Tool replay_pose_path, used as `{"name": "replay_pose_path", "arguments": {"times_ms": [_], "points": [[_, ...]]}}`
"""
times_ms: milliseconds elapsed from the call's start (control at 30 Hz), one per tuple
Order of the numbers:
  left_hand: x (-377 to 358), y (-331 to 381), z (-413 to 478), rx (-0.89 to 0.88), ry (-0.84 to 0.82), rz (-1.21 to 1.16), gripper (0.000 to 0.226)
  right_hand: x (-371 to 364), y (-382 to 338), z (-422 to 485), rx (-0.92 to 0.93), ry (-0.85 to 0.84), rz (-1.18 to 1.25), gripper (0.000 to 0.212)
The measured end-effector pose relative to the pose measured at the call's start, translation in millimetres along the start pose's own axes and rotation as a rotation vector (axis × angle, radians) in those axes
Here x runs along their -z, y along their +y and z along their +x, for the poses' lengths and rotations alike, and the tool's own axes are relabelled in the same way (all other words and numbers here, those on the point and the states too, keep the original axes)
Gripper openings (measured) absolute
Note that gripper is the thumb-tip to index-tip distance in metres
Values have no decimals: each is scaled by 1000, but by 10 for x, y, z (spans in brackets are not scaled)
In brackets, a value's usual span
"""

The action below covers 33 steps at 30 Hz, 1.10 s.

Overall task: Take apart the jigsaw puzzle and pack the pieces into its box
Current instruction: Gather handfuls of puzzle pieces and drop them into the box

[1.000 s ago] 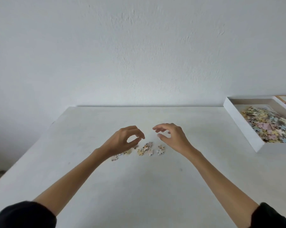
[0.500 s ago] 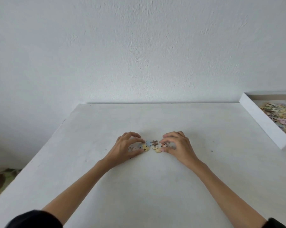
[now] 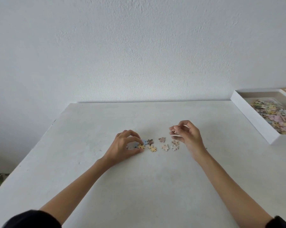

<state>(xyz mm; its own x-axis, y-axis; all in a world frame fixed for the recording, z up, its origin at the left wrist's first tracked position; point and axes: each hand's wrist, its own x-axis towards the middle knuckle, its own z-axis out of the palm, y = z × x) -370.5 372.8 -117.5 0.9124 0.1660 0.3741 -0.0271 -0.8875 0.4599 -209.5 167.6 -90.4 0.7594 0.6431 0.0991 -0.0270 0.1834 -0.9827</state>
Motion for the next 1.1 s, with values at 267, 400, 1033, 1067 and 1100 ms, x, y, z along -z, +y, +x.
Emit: {"name": "replay_pose_path", "arguments": {"times_ms": [267,400,1033,1067,1100], "points": [[19,-7,-4,74,38,-71,11,70,128,-63,-5,-3,-235,31],[83,48,-43,140,95,-137,9,9,139,-94,110,-40,-491,18],[491,-35,-368,521,-2,20,18,274,-32,-18,81,-288,-917,28],[490,-32,-358,512,-46,65,24,265,-25,-14,86,-280,-907,27],[484,-35,-351,506,-74,92,28,256,-18,-9,93,-270,-897,26]]}}
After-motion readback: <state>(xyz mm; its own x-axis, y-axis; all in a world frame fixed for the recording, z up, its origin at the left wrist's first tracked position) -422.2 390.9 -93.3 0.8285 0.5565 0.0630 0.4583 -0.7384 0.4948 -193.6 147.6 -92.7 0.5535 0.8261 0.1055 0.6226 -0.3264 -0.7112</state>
